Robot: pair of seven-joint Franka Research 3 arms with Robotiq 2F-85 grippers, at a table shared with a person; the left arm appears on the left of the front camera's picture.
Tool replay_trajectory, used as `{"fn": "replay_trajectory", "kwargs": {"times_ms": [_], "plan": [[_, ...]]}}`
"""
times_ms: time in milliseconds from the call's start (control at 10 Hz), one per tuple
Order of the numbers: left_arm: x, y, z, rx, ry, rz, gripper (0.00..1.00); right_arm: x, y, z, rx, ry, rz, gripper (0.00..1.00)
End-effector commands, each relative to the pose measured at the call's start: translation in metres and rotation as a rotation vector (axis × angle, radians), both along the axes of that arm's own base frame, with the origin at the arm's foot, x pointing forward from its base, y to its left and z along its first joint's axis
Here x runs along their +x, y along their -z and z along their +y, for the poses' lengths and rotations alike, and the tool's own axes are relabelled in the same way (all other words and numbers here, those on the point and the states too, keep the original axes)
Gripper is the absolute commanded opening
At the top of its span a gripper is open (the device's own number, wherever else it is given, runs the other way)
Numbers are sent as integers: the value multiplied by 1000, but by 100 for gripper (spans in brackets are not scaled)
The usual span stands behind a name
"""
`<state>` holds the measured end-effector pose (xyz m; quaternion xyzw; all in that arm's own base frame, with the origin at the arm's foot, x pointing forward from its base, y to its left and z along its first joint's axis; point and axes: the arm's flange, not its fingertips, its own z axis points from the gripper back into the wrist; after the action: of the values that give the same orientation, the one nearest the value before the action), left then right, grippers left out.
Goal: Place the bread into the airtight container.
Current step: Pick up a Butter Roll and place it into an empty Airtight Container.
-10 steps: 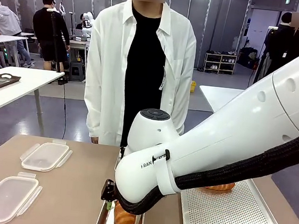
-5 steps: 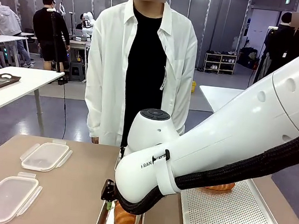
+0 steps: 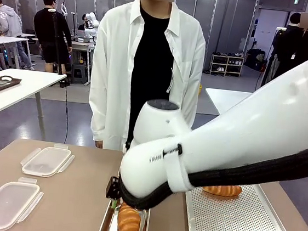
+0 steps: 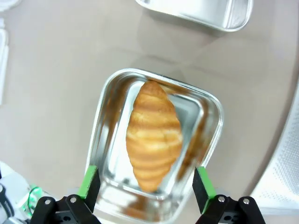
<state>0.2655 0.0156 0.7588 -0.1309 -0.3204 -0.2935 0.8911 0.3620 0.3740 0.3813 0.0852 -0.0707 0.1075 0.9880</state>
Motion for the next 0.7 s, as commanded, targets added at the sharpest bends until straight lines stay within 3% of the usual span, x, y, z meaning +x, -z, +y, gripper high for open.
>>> {"fn": "replay_trajectory", "kwargs": {"times_ms": [0, 300, 500, 600], "plan": [[0, -2, 0, 6, 16, -4, 100, -8, -60, -31, 2, -69, -23, 100], [0, -2, 0, 6, 16, -4, 100, -7, -134, -103, 37, -127, -98, 100], [0, -2, 0, 6, 16, -4, 100, 13, -151, -170, 0, -203, -192, 100], [0, -2, 0, 6, 16, -4, 100, 22, -156, -204, 58, -299, -164, 100]]}}
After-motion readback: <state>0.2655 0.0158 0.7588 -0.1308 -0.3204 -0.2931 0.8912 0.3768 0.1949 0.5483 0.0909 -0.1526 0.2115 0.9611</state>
